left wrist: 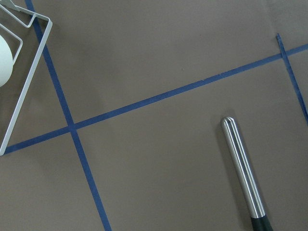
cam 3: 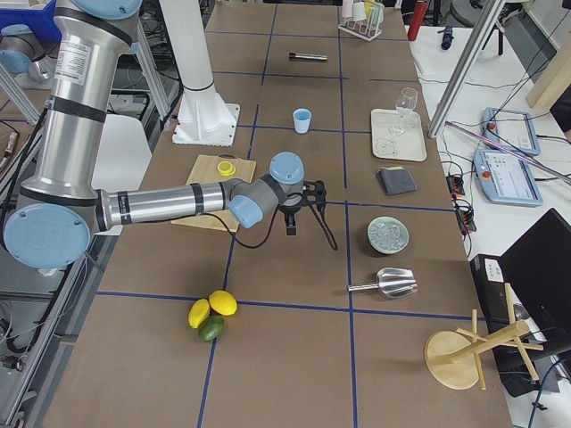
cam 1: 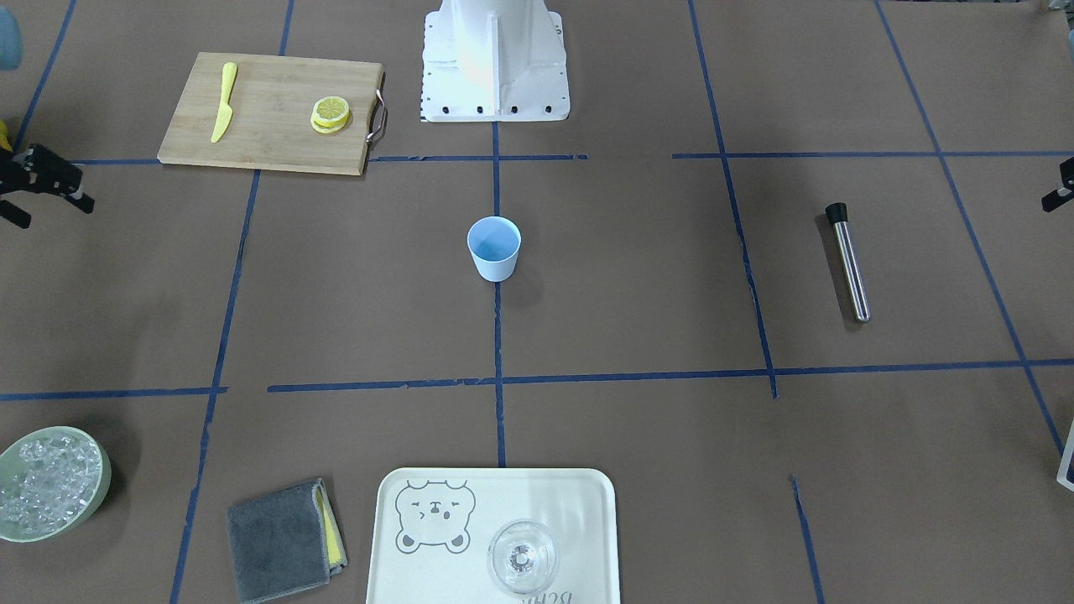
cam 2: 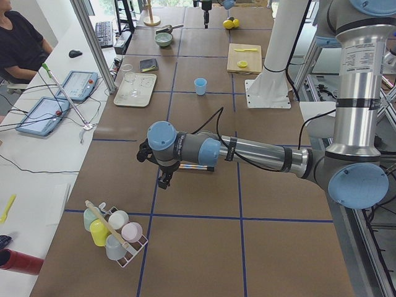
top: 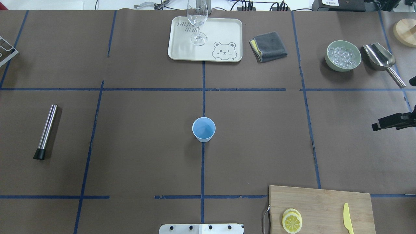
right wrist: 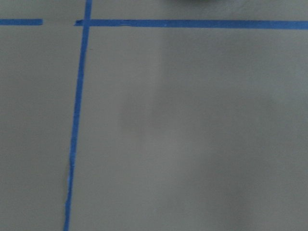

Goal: Squeeze lemon into cup
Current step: 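Move the right gripper down to the lemon slice on the cutting board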

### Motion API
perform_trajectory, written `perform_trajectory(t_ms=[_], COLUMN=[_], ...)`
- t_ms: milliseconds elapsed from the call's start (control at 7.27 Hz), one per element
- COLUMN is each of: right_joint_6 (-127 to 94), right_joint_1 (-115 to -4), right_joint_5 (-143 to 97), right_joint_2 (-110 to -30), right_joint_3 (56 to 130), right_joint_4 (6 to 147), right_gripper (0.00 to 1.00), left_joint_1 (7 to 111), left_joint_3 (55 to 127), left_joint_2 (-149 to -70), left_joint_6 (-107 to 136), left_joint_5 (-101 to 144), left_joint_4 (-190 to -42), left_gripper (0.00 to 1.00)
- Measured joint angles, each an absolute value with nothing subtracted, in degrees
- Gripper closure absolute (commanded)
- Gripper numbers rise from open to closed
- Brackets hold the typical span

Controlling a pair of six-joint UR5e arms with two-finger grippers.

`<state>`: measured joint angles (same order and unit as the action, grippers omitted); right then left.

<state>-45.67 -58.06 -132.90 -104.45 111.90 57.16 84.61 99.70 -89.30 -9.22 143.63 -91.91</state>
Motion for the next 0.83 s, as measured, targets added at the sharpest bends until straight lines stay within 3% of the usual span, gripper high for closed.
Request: perform_trajectory(t_ms=[413, 825], right_joint_6=[-70.3, -86.7], right_joint_1=[-39.5, -18.2], right_joint_5=[-120.4, -102.3], right_joint_2=[-105.9, -107.2], right_joint_3=[122.8, 128.3], right_joint_4=[56.6, 57.7], right_gripper=[0.0, 0.0], left_joint_1=[82.8, 82.4], left_joint_3=[99.5, 98.4], left_joint_2=[-89.3, -89.0], left_joint_6=[-3.8, -0.8], left_joint_5=[142.9, 142.5], left_joint_4=[-94.4, -96.9], left_gripper=[0.0, 0.0])
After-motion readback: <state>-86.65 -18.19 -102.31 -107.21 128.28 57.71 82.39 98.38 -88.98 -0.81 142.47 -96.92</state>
